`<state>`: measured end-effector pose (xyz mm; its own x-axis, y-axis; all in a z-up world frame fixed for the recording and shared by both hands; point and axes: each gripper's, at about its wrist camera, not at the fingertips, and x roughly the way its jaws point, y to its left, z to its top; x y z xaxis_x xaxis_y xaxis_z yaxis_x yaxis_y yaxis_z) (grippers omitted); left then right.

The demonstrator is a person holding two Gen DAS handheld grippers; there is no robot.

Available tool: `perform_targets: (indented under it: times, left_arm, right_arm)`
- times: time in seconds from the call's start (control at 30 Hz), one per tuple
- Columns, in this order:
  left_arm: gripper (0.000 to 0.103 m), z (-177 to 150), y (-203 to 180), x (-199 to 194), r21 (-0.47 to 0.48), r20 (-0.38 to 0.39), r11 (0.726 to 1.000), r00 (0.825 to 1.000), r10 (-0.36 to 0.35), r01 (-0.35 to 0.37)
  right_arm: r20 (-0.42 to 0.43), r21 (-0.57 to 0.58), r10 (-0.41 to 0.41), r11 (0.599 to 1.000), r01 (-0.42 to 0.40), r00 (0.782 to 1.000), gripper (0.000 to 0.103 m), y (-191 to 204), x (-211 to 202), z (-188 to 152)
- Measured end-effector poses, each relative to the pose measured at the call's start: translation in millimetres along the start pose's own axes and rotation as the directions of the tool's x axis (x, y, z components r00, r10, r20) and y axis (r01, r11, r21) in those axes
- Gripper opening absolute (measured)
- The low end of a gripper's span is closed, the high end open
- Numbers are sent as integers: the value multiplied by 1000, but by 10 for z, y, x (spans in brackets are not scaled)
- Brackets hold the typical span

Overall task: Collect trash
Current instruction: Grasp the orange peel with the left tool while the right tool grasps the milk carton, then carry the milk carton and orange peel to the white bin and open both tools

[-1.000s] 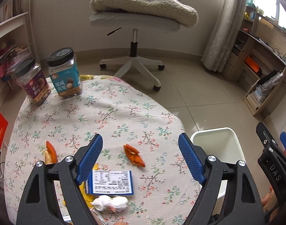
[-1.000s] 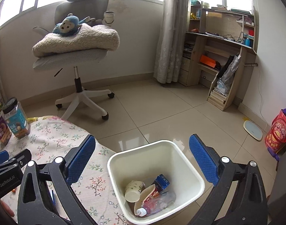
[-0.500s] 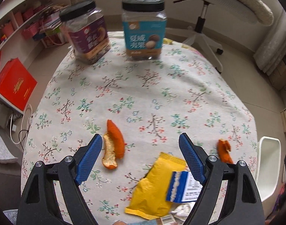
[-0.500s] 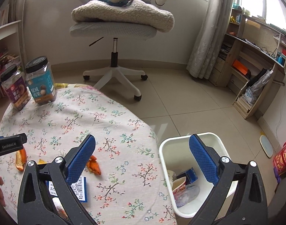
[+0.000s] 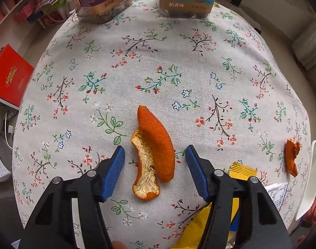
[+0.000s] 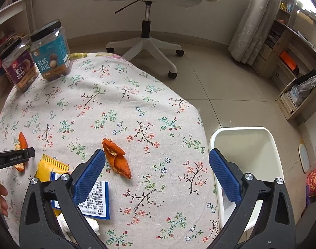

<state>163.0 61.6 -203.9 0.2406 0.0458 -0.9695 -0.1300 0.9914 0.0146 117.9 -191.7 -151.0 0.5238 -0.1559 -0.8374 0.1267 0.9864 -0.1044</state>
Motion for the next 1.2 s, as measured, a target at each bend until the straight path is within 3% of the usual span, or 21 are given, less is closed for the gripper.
perform_targets:
  times: [0.1,0.23,0.3,0.4,0.47,0.57,0.67,0.77,0.87,0.93,1.0,1.03,1.2]
  left_arm:
    - [26,-8,28,-46,25,14,1000,1000,-17,17]
    - [20,-43,196,-186,-2,20,998,997,-70,70]
    - [20,-77,285,-344,1,39,995,994,-101,101]
    - [20,-131,439,-609,13,81,989,986,-147,147]
    - [20,-168,533,-754,17,104,986,980,-169,168]
    - [20,-144,731,-862,-4,120,984,977,-175,177]
    - [20,-106,885,-848,-37,121,982,977,-179,184]
    - [20,-114,969,-890,-57,133,980,974,-181,190]
    - [20,-120,1034,-921,-65,143,978,972,-185,196]
    - [20,-118,1071,-934,-70,146,977,971,-187,199]
    - [20,-112,1106,-931,-79,147,977,971,-187,200]
    - [20,-109,1117,-929,-83,148,976,971,-186,200]
    - [20,-82,1158,-941,-100,166,974,969,-183,201]
  right_arm:
    - [-75,-25,90,995,-92,993,96,101,50,-24]
    - [-143,-112,212,967,-228,967,96,304,57,-60]
    - [-165,-222,251,933,-284,954,96,471,-5,-82]
    - [-239,-383,379,809,-446,894,96,731,-182,-182]
    - [-257,-549,442,665,-506,860,96,947,-431,-363]
    - [-322,-718,442,463,-520,837,96,1228,-681,-719]
    - [-369,-797,395,330,-505,841,96,1506,-753,-1038]
    - [-376,-849,340,246,-467,862,96,1741,-728,-1266]
    - [-365,-879,285,207,-429,886,94,1894,-612,-1420]
    - [-366,-883,258,208,-421,894,89,1951,-520,-1458]
    - [-425,-828,300,253,-500,854,72,1945,-516,-1321]
    - [-426,-812,320,277,-514,846,61,1940,-515,-1235]
    - [-399,-707,423,423,-567,814,57,1864,-480,-827]
